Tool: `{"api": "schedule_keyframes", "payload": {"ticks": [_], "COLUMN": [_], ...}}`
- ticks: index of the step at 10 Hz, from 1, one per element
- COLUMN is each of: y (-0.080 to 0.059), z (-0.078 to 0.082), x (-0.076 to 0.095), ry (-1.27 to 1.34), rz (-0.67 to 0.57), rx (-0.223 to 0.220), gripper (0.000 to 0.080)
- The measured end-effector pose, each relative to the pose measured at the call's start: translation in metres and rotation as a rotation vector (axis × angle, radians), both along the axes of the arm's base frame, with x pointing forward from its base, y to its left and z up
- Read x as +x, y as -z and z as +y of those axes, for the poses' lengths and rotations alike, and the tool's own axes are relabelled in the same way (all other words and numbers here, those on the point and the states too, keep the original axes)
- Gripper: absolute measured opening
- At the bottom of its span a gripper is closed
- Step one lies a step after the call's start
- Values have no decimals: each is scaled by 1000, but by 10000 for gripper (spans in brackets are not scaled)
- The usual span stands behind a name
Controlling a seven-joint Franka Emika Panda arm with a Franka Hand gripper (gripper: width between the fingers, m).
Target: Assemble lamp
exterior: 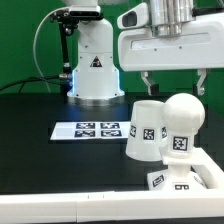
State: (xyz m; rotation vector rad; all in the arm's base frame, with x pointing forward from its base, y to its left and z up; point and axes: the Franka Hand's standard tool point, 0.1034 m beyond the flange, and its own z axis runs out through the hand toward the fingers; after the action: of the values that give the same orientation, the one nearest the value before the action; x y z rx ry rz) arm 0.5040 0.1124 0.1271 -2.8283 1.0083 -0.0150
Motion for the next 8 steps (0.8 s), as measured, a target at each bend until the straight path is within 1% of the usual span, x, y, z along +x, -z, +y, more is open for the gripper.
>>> {"api": "schedule_keyframes", "payload": {"ticks": [1,3,4,5,6,7,8], "y": [-2,1,14,28,42,53,58], "z": [0,0,-7,-8,-7,-7,-7], "x": [3,1,-2,-7,-9,-5,-3], "ry": [1,1,26,36,38,48,62], "rz": [-7,-4,-27,-20,-22,-65,-99], "rx": [1,-1,-13,-29,-46,-63,-69], "gripper": [698,698,698,698,698,698,698]}}
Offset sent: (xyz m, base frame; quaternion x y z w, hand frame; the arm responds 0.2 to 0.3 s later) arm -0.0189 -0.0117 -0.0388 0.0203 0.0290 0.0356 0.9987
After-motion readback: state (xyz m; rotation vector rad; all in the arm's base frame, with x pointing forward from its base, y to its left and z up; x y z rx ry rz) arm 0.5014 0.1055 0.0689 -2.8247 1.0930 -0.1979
